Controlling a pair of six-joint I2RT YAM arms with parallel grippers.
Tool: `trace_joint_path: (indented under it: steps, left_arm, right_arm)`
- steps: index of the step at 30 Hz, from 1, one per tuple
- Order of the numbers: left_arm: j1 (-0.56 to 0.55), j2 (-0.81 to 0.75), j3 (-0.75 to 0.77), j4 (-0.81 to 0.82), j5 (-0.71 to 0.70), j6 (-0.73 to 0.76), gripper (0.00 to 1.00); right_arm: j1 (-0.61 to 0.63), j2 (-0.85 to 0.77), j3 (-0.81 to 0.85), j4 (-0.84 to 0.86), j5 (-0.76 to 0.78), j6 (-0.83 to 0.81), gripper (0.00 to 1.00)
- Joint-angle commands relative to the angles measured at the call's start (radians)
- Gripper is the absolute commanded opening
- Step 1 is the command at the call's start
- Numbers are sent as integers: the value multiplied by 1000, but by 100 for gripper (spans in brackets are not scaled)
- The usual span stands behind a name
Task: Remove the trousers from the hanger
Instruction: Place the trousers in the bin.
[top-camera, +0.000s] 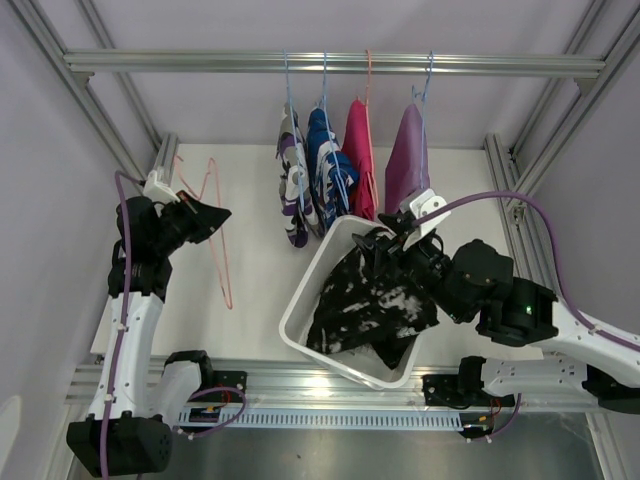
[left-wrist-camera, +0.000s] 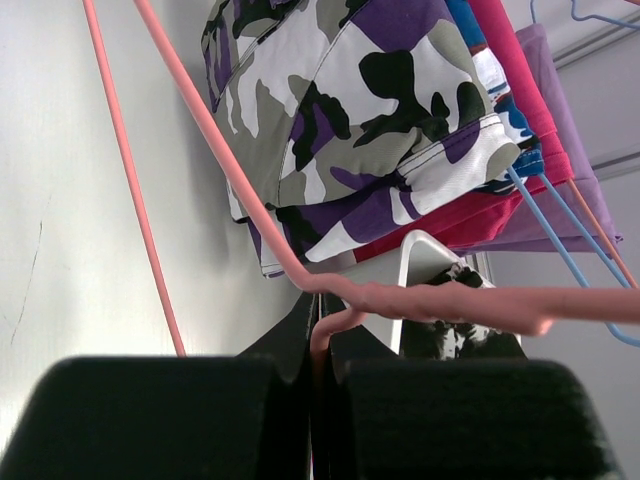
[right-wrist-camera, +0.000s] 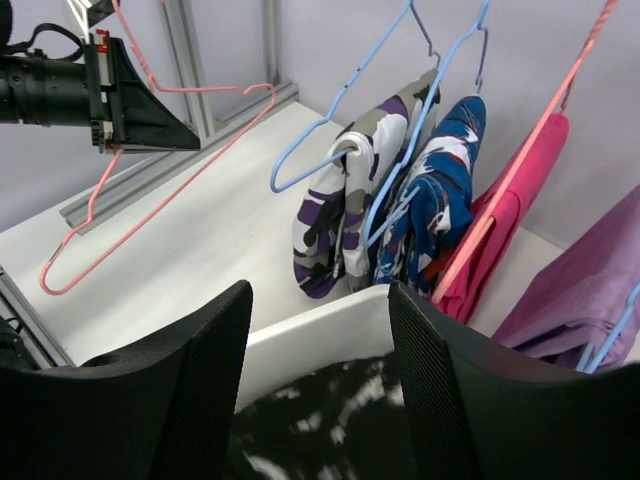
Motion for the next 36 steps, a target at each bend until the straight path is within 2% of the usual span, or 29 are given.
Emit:
trace_joint_path:
  steps: [1, 7, 10, 20, 28, 33, 36]
  left_arm:
    - [10, 3, 5, 47, 28, 14, 0]
    - [8, 4, 6, 51, 34, 14, 0]
    - [8, 1, 6, 51, 32, 16, 0]
    - [8, -9, 6, 49, 32, 22, 0]
    - [8, -23, 11, 47, 26, 26, 0]
    - [8, -25, 12, 46, 31, 23, 0]
    - [8, -25, 11, 47, 31, 22, 1]
  right_arm:
    - [1, 24, 16, 35, -31, 21, 60]
    - [-4, 71, -24, 43, -24, 38, 56]
    - [-33, 84, -58, -15, -23, 99, 48]
    - [-155, 101, -367, -20, 42, 455, 33]
    - [-194, 186, -480, -95, 98, 728, 23]
    - [-246, 303, -552, -133, 57, 997, 17]
    - [-260, 389, -584, -101, 18, 1053, 17]
